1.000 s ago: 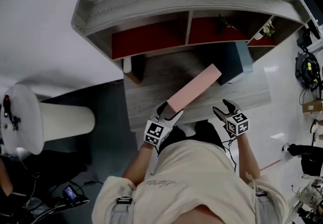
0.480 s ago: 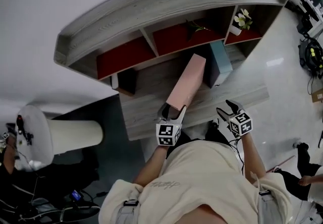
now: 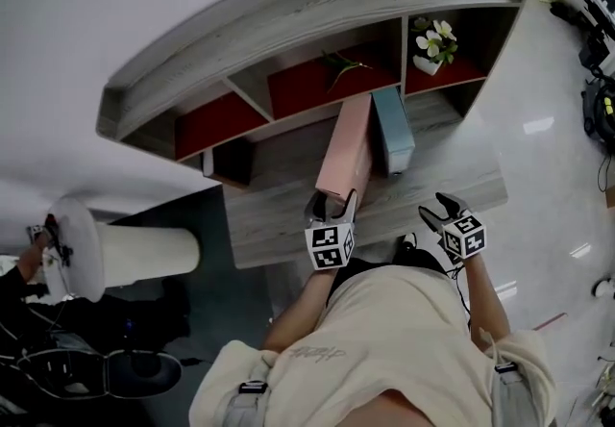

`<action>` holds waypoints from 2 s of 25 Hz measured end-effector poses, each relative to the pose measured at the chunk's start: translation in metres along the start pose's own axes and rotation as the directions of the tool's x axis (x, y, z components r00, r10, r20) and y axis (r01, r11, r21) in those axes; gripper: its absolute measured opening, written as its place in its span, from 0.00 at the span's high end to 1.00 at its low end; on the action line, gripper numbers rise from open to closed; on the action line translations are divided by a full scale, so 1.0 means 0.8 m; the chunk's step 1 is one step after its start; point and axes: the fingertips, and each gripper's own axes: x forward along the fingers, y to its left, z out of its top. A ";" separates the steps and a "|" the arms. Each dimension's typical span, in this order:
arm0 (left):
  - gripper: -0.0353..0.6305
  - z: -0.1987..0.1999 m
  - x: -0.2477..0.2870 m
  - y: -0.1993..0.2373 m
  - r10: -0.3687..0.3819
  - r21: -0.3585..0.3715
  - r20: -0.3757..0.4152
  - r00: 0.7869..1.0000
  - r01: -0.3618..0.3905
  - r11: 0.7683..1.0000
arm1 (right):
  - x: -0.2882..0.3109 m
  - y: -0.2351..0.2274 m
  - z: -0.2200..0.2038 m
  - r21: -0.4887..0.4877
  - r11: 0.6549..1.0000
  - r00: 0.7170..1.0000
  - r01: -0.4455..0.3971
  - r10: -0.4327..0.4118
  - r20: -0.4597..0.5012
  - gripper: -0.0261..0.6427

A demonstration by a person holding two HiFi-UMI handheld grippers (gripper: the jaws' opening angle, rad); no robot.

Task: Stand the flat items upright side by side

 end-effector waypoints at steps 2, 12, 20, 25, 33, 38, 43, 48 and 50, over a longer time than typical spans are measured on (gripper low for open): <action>0.48 -0.002 0.008 -0.007 0.023 -0.021 -0.008 1.000 -0.023 1.000 | -0.002 -0.014 0.003 0.012 1.000 1.000 -0.012 0.012 0.015 0.57; 0.47 0.005 0.045 -0.047 -0.017 -0.019 -0.038 0.999 0.017 1.000 | 0.005 -0.058 -0.005 0.004 0.997 0.997 -0.082 0.082 0.000 0.57; 0.50 0.013 0.065 -0.081 -0.134 0.065 -0.093 0.987 0.140 0.988 | 0.016 -0.065 -0.003 0.012 0.989 0.989 -0.149 0.149 -0.006 0.57; 0.55 0.017 0.076 -0.080 -0.184 0.098 -0.114 0.976 0.195 0.976 | 0.027 -0.076 0.003 0.005 0.988 0.987 -0.157 0.157 -0.013 0.57; 0.57 0.027 0.102 -0.071 -0.199 0.085 -0.114 0.973 0.209 0.974 | 0.035 -0.092 0.013 0.015 0.988 0.988 -0.151 0.151 -0.014 0.57; 0.56 0.029 0.109 -0.073 -0.225 0.055 -0.117 0.967 0.232 0.971 | 0.038 -0.101 0.015 0.019 0.987 0.987 -0.157 0.158 -0.030 0.57; 0.58 0.028 0.104 -0.073 -0.213 0.036 -0.120 0.970 0.218 0.975 | 0.041 -0.096 0.014 0.026 0.983 0.982 -0.181 0.182 -0.047 0.57; 0.61 0.010 0.093 -0.075 -0.196 0.023 -0.137 0.971 0.201 0.979 | 0.049 -0.074 0.036 -0.071 0.980 0.982 -0.186 0.184 -0.044 0.57; 0.61 -0.001 0.086 -0.074 -0.182 0.012 -0.154 0.971 0.187 0.982 | 0.060 -0.066 0.051 -0.091 0.982 0.986 -0.166 0.164 -0.022 0.57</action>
